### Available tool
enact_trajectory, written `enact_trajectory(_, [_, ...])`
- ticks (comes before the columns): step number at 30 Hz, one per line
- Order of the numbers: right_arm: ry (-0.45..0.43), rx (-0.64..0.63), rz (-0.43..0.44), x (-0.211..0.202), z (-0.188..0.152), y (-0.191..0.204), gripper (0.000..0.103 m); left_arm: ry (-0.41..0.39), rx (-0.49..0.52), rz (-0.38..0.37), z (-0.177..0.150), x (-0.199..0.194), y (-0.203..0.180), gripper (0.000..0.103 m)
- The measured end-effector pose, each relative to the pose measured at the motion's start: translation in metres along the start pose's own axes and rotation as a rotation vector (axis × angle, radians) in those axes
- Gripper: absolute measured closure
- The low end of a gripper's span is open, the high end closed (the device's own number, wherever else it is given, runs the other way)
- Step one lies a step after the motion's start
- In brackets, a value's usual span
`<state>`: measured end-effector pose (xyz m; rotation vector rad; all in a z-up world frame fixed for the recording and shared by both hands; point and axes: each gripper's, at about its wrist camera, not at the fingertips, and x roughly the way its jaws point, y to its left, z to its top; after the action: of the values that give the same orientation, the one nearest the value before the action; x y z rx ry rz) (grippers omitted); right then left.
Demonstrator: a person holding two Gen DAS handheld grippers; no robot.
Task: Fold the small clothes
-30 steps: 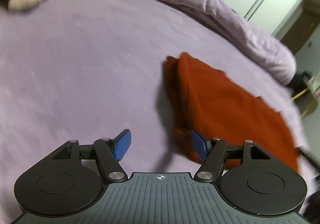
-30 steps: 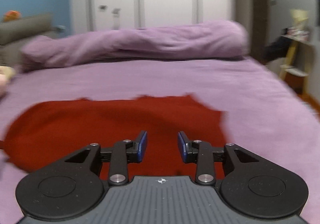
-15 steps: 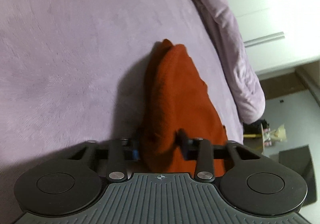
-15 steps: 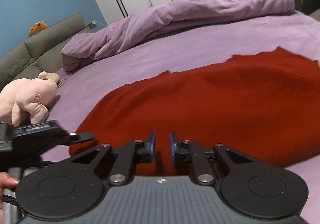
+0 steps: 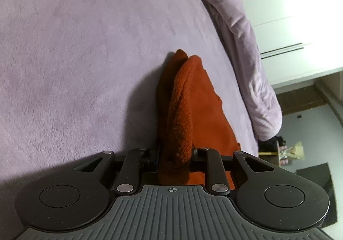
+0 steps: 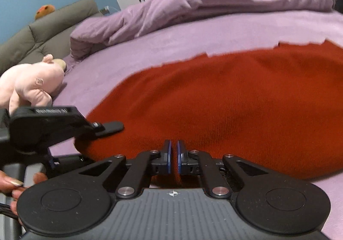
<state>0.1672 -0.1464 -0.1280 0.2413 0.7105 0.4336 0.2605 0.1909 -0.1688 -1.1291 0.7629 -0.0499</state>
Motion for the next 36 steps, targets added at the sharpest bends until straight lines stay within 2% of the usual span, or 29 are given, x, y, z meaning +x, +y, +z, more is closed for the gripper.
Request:
enact_trajectory(2, [-0.026,0.0,-0.001,-0.003,-0.001,0.0,0.098,0.0,0.007,0.011,0.0,0.001,-0.003,0.078])
enact_trajectory(4, [0.057,-0.011,-0.009,0.01,-0.005,-0.002,0.099,-0.004,0.017,0.024,0.0,-0.001,-0.003,0.078])
enact_trajectory(7, [0.077,-0.017,0.003,0.006,0.005,-0.003,0.099,-0.012,0.047,0.03,0.001,-0.001,-0.009,0.079])
enact_trajectory(9, [0.056,0.019,0.01,-0.004,0.012,-0.01,0.098,-0.02,0.066,0.032,0.0,-0.004,-0.013,0.079])
enact_trajectory(14, [-0.049,0.034,-0.076,-0.038,0.013,-0.035,0.098,-0.041,0.146,0.054,-0.002,-0.008,-0.029,0.08])
enact_trajectory(16, [-0.062,0.048,-0.127,-0.046,0.009,-0.05,0.098,-0.053,0.2,0.071,-0.005,-0.012,-0.04,0.08])
enact_trajectory(19, [-0.01,0.09,-0.169,-0.048,0.002,-0.072,0.098,-0.07,0.32,0.092,-0.015,-0.016,-0.068,0.08])
enact_trajectory(23, [-0.052,0.161,-0.164,-0.069,-0.002,-0.09,0.098,-0.074,0.47,0.076,-0.034,-0.017,-0.108,0.081])
enact_trajectory(28, [-0.1,0.215,-0.174,-0.089,-0.003,-0.108,0.098,-0.055,0.65,0.063,-0.076,0.002,-0.15,0.081])
enact_trajectory(32, [-0.129,0.226,-0.193,-0.101,-0.003,-0.122,0.098,-0.016,0.752,0.084,-0.111,0.026,-0.164,0.081])
enact_trajectory(36, [-0.134,0.242,-0.221,-0.105,-0.004,-0.133,0.098,0.018,0.841,0.142,-0.138,0.046,-0.166,0.081])
